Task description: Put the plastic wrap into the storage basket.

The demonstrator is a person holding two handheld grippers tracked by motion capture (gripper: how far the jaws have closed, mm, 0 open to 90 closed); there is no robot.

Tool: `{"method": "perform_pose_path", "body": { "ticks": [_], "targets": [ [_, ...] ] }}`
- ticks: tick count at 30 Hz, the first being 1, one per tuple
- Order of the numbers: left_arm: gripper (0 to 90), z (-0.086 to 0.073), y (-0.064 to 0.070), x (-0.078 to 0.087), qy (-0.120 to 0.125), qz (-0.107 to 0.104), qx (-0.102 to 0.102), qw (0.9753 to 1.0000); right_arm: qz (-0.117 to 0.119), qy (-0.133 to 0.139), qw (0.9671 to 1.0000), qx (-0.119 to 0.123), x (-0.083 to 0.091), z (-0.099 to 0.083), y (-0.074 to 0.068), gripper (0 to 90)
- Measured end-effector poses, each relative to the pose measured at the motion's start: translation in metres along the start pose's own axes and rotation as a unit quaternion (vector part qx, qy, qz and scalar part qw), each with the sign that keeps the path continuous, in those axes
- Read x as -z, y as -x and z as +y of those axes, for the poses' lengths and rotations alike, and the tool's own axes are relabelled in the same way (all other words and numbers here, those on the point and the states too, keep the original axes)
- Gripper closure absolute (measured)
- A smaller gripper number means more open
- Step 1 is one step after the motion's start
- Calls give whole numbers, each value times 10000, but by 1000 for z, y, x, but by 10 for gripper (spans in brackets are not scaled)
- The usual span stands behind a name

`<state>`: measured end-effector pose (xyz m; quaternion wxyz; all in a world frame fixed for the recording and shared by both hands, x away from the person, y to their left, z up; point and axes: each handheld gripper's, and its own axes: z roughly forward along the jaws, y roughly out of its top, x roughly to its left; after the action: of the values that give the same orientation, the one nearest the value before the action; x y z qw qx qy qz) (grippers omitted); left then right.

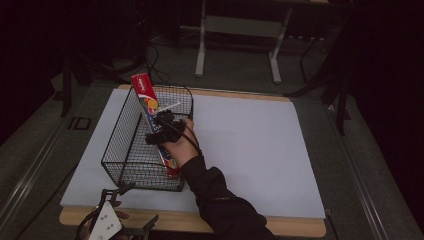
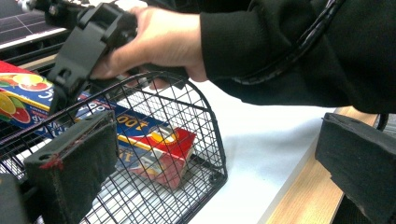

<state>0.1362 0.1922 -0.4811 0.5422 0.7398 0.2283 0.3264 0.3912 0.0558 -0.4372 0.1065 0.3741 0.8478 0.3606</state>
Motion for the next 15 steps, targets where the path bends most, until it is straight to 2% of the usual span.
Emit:
{"method": "perform_pose_path", "body": {
  "ticks": [3, 4, 5, 15],
  "targets": [
    [2, 0, 0, 0, -5, 0, 3, 10000, 32, 88, 10000, 14, 5, 0, 3, 133],
    [2, 0, 0, 0, -9, 1, -2, 10000, -1, 98, 9999, 109, 10, 0, 4, 131],
    [2, 0, 0, -1, -11, -2, 2, 10000, 65, 160, 9998, 96, 16, 0, 6, 133],
    [2, 0, 0, -2, -29, 13, 6, 10000, 47, 353, 9992, 191, 49, -5, 21, 140]
  ]
}}
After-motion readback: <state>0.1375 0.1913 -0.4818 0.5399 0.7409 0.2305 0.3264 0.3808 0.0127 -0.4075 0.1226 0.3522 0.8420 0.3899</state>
